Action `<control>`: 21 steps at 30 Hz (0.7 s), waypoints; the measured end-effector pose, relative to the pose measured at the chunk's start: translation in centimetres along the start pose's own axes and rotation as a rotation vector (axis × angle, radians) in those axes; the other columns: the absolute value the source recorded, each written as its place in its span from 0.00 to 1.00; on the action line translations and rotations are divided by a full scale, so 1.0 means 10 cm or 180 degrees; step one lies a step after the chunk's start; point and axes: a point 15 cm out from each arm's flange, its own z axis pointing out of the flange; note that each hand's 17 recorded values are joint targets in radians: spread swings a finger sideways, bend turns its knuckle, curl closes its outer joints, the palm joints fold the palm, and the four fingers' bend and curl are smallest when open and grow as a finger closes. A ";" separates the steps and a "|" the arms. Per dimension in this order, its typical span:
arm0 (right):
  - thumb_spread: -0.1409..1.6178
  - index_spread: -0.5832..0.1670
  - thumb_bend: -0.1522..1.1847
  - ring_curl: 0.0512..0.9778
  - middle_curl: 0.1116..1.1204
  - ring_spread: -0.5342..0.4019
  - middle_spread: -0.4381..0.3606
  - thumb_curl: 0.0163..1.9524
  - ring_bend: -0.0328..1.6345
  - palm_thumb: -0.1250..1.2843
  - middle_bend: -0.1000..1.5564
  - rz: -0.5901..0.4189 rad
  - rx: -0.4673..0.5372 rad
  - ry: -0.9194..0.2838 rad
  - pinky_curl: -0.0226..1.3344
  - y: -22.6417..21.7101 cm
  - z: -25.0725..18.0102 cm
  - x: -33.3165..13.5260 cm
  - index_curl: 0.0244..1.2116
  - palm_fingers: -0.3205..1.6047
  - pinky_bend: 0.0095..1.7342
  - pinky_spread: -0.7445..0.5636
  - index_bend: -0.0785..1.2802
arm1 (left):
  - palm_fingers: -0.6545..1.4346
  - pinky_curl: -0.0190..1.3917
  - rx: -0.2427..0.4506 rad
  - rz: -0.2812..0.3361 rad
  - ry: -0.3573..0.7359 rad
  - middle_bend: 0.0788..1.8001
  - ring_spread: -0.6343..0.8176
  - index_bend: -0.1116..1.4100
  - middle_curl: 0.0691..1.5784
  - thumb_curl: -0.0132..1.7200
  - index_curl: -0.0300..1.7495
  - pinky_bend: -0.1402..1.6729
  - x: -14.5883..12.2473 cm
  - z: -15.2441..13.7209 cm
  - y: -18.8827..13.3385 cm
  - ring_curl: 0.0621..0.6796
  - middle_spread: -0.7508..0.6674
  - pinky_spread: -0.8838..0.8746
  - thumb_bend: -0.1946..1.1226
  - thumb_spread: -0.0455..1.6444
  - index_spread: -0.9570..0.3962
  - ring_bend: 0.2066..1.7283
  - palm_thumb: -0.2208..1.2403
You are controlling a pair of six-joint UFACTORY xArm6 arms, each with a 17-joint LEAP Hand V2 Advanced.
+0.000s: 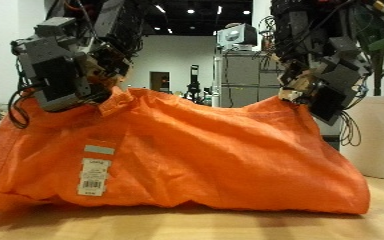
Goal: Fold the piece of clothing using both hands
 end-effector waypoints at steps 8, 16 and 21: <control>0.80 0.43 0.11 0.63 0.57 0.34 0.38 0.27 0.83 0.84 0.84 -0.0005 -0.0051 -0.0018 0.57 -0.61 0.31 -0.10 0.67 0.77 0.71 0.35 0.82 | 0.81 0.35 -0.0169 -0.0169 0.0100 0.46 0.03 0.19 0.38 0.76 0.53 0.52 -0.37 0.15 -0.55 0.60 0.14 0.07 0.44 0.84 0.23 0.39 0.71; 0.82 0.42 0.10 0.63 0.57 0.34 0.37 0.27 0.84 0.80 0.84 0.0018 -0.0142 -0.0053 0.58 -1.03 0.74 -0.22 0.68 0.76 0.71 0.36 0.82 | 0.66 0.37 -0.0314 -0.0365 0.0199 0.41 0.06 0.16 0.39 0.66 0.53 0.51 -0.70 0.39 -0.93 0.64 0.16 0.09 0.30 0.76 0.28 0.40 0.61; 0.85 0.41 0.09 0.61 0.53 0.34 0.31 0.23 0.85 0.70 0.76 0.0081 0.0148 -0.0043 0.56 -1.35 0.90 -0.26 0.66 0.75 0.72 0.34 0.81 | 0.50 0.41 -0.0296 -0.0544 0.0246 0.30 0.12 0.13 0.36 0.52 0.47 0.55 -0.85 0.52 -1.03 0.70 0.24 0.13 0.15 0.71 0.43 0.47 0.51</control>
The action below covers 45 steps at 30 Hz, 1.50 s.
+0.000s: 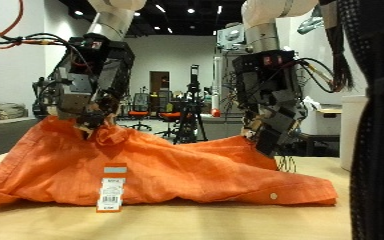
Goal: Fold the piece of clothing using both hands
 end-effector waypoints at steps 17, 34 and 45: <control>0.93 0.21 0.10 0.46 0.45 0.29 0.32 0.13 0.68 0.54 0.57 0.0349 0.0568 -0.0050 0.41 0.10 -0.78 0.62 0.50 0.31 0.49 0.31 0.41 | 0.30 0.31 0.0934 -0.0463 0.0423 0.14 0.61 0.19 0.25 0.25 0.33 0.32 -0.31 -0.55 -0.06 0.45 0.63 0.64 0.13 0.72 0.76 0.25 0.35; 0.77 0.28 0.09 0.21 0.25 0.67 0.48 0.11 0.33 0.39 0.31 -0.0336 -0.0810 -0.0403 0.27 1.73 -0.14 0.55 0.35 0.15 0.28 0.78 0.27 | 0.31 0.24 0.0718 0.0083 0.0598 0.06 0.75 0.19 0.19 0.18 0.25 0.25 0.54 -0.15 0.58 0.33 0.71 0.79 0.13 0.71 0.77 0.16 0.35; 0.64 0.31 0.10 0.18 0.22 0.73 0.52 0.14 0.25 0.41 0.24 -0.0597 -0.0979 -0.0312 0.24 1.81 0.35 0.25 0.30 0.20 0.21 0.78 0.20 | 0.31 0.23 0.0642 0.0130 0.0835 0.06 0.78 0.19 0.17 0.17 0.23 0.23 1.03 -0.03 0.66 0.31 0.74 0.80 0.13 0.70 0.77 0.14 0.33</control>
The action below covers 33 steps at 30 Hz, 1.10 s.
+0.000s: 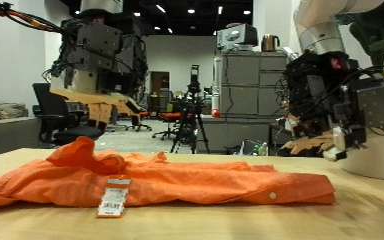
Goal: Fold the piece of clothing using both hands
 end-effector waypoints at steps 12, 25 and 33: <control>0.61 0.38 0.10 0.19 0.23 0.64 0.52 0.15 0.25 0.48 0.23 -0.0010 -0.0316 0.0087 0.22 -0.13 0.50 -0.01 0.28 0.31 0.14 0.74 0.19 | 0.32 0.23 -0.0025 -0.0015 0.0060 0.06 0.79 0.19 0.15 0.17 0.22 0.22 0.14 0.07 0.03 0.31 0.74 0.79 0.13 0.69 0.77 0.14 0.33; 0.61 0.24 0.11 0.34 0.38 0.26 0.30 0.19 0.50 0.68 0.44 0.0151 -0.0025 0.0316 0.29 -0.22 0.39 0.29 0.40 0.90 0.37 0.22 0.34 | 0.32 0.24 -0.0060 -0.0011 0.0054 0.06 0.79 0.19 0.15 0.17 0.21 0.21 0.17 0.10 0.03 0.30 0.74 0.79 0.13 0.68 0.77 0.14 0.34; 0.62 0.27 0.12 0.49 0.53 0.28 0.31 0.21 0.68 0.78 0.65 0.0390 0.0112 0.0293 0.40 0.39 0.32 0.47 0.56 0.87 0.57 0.22 0.60 | 0.33 0.24 -0.0078 -0.0023 0.0045 0.06 0.78 0.19 0.15 0.17 0.21 0.20 0.13 0.12 0.05 0.29 0.73 0.78 0.13 0.68 0.78 0.14 0.34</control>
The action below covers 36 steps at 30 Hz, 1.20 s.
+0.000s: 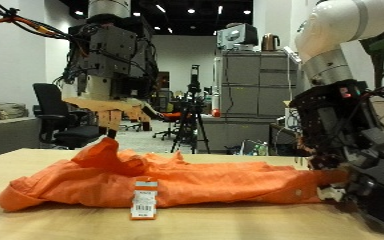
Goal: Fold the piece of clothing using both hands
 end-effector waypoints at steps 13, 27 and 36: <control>0.68 0.34 0.11 0.60 0.63 0.31 0.35 0.24 0.80 0.84 0.78 0.0114 0.0429 0.0160 0.50 0.46 -0.61 0.19 0.69 0.77 0.69 0.30 0.75 | 0.33 0.24 -0.0079 -0.0067 -0.0078 0.06 0.78 0.19 0.15 0.17 0.21 0.20 -0.20 -0.03 0.13 0.28 0.72 0.78 0.13 0.68 0.78 0.14 0.34; 0.71 0.35 0.10 0.61 0.65 0.32 0.36 0.26 0.82 0.83 0.79 -0.0202 0.1113 0.0387 0.52 -0.06 -1.77 -0.23 0.74 0.75 0.71 0.32 0.75 | 0.33 0.24 -0.0042 -0.0419 0.0070 0.06 0.78 0.19 0.15 0.17 0.21 0.20 -0.99 -0.08 0.49 0.28 0.71 0.78 0.13 0.69 0.78 0.14 0.34; 0.72 0.35 0.10 0.61 0.66 0.32 0.36 0.26 0.82 0.82 0.79 -0.0749 0.1585 0.0350 0.53 -0.64 -2.50 -1.21 0.75 0.75 0.71 0.32 0.74 | 0.33 0.24 -0.0070 -0.0558 0.0167 0.06 0.78 0.19 0.15 0.17 0.21 0.20 -1.33 0.02 0.72 0.28 0.71 0.78 0.13 0.69 0.78 0.14 0.34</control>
